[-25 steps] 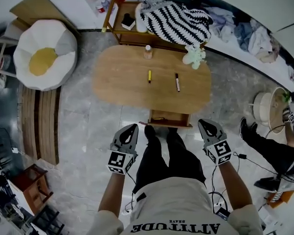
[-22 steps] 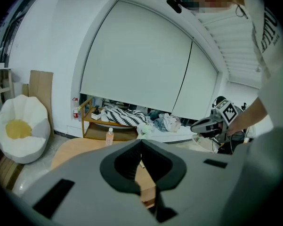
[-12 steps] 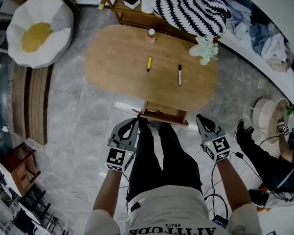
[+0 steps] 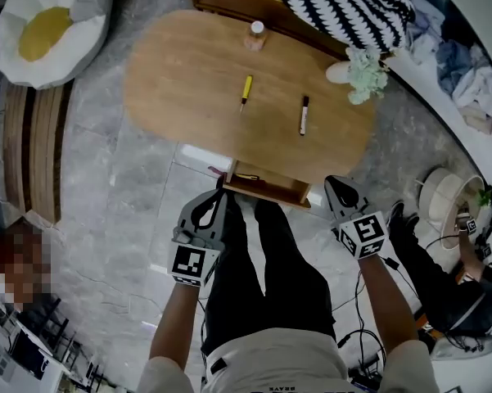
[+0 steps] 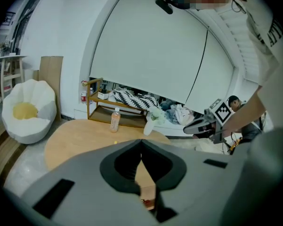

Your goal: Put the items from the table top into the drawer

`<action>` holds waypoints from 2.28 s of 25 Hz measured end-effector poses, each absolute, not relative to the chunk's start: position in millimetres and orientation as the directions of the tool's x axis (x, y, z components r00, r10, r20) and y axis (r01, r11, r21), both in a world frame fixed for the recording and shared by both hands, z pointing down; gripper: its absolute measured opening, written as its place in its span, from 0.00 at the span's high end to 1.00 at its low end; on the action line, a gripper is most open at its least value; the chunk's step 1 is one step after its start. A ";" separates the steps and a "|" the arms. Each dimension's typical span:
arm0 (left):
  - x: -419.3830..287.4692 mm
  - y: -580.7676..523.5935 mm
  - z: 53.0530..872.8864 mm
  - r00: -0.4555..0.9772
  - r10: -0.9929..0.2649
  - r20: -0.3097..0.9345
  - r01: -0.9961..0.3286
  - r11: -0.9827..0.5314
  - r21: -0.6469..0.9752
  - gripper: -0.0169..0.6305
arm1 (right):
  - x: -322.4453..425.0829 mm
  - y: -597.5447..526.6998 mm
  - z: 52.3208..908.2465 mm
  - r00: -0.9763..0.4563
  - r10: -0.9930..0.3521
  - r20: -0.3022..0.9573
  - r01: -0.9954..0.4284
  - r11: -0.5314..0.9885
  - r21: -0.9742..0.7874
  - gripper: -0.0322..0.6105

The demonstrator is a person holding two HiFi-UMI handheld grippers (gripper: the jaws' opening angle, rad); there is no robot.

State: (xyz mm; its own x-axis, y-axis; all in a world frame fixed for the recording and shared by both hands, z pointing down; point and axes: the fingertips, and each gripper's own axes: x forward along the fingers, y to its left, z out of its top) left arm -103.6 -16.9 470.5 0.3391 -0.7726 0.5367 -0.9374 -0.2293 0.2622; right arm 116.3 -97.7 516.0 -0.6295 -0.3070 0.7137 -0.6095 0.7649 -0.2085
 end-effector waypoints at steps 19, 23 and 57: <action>-80.5 -26.5 585.7 0.315 -0.772 0.552 -0.928 -0.130 0.348 0.94 | 111.7 -159.1 699.3 -0.546 -0.248 0.800 -0.644 0.735 -0.212 0.82; -86.4 -24.8 612.7 0.308 -0.763 0.568 -0.933 -0.125 0.338 0.94 | 105.4 -170.7 737.6 -0.533 -0.249 0.809 -0.661 0.719 -0.214 0.81; -89.4 6.0 687.9 0.324 -0.723 0.610 -0.917 -0.082 0.389 0.94 | 109.6 -168.1 845.7 -0.411 -0.243 0.879 -0.763 0.619 -0.187 0.82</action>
State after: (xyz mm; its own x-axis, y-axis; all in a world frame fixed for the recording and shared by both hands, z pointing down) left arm -89.4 6.0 687.9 0.3239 -0.7231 0.6101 -0.9174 -0.0824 0.3894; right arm 109.6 -168.1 845.7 -0.4114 -0.2425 0.8786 -0.7632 0.6186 -0.1866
